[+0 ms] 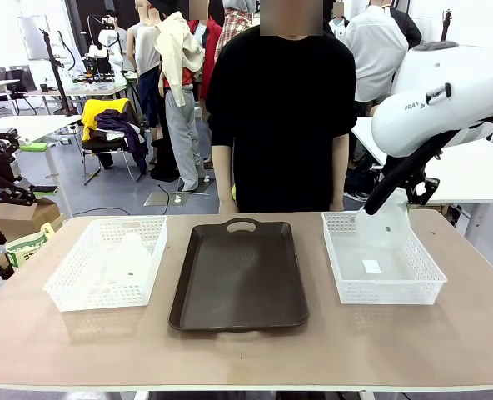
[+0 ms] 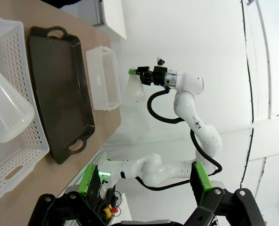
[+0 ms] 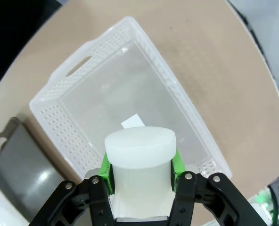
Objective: Prepare the laboratory tools.
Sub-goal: While moving the picked Big flask to the Handle tray indicated by the person, stop as directed by the person.
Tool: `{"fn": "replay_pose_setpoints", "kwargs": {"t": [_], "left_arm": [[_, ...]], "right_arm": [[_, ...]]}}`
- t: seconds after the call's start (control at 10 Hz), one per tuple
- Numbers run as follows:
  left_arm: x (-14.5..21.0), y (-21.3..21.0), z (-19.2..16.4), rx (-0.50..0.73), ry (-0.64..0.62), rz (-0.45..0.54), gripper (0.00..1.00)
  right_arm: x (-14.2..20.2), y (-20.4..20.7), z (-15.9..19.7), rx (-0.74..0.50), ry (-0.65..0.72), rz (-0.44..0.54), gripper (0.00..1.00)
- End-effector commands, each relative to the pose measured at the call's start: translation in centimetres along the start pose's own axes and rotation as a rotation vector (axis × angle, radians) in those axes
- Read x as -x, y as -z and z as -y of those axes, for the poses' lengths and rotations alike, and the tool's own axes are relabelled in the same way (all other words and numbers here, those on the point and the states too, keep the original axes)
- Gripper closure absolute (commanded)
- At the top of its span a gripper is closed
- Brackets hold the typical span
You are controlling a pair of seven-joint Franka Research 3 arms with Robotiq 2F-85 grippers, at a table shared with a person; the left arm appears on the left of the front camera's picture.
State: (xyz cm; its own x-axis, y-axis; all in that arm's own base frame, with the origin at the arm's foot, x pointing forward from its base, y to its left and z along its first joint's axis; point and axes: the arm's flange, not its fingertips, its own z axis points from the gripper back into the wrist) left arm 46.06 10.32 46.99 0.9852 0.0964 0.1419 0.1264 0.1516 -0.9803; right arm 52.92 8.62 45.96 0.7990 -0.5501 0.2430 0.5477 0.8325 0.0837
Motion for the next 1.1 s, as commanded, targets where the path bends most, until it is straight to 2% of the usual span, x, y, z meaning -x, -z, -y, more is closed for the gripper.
{"fn": "replay_pose_setpoints", "kwargs": {"t": [0.0,0.4,0.5,0.6,1.0], "left_arm": [[0.0,-0.2,0.2,0.002,0.004,0.002,0.00],[0.0,-0.2,0.2,0.002,0.004,0.002,0.00],[0.0,-0.2,0.2,0.002,0.004,0.002,0.00],[0.0,-0.2,0.2,0.002,0.004,0.002,0.00],[0.0,-0.2,0.2,0.002,0.004,0.002,0.00]], "right_arm": [[1.3,-1.1,0.5,-0.026,-0.012,0.066,1.00],[2.8,-3.6,-0.1,-0.050,-0.046,0.136,1.00],[2.8,-3.7,-0.1,-0.048,-0.051,0.137,1.00],[2.3,-4.0,-0.5,-0.051,-0.051,0.092,1.00],[2.3,-4.0,-0.5,-0.051,-0.051,0.092,1.00]]}}
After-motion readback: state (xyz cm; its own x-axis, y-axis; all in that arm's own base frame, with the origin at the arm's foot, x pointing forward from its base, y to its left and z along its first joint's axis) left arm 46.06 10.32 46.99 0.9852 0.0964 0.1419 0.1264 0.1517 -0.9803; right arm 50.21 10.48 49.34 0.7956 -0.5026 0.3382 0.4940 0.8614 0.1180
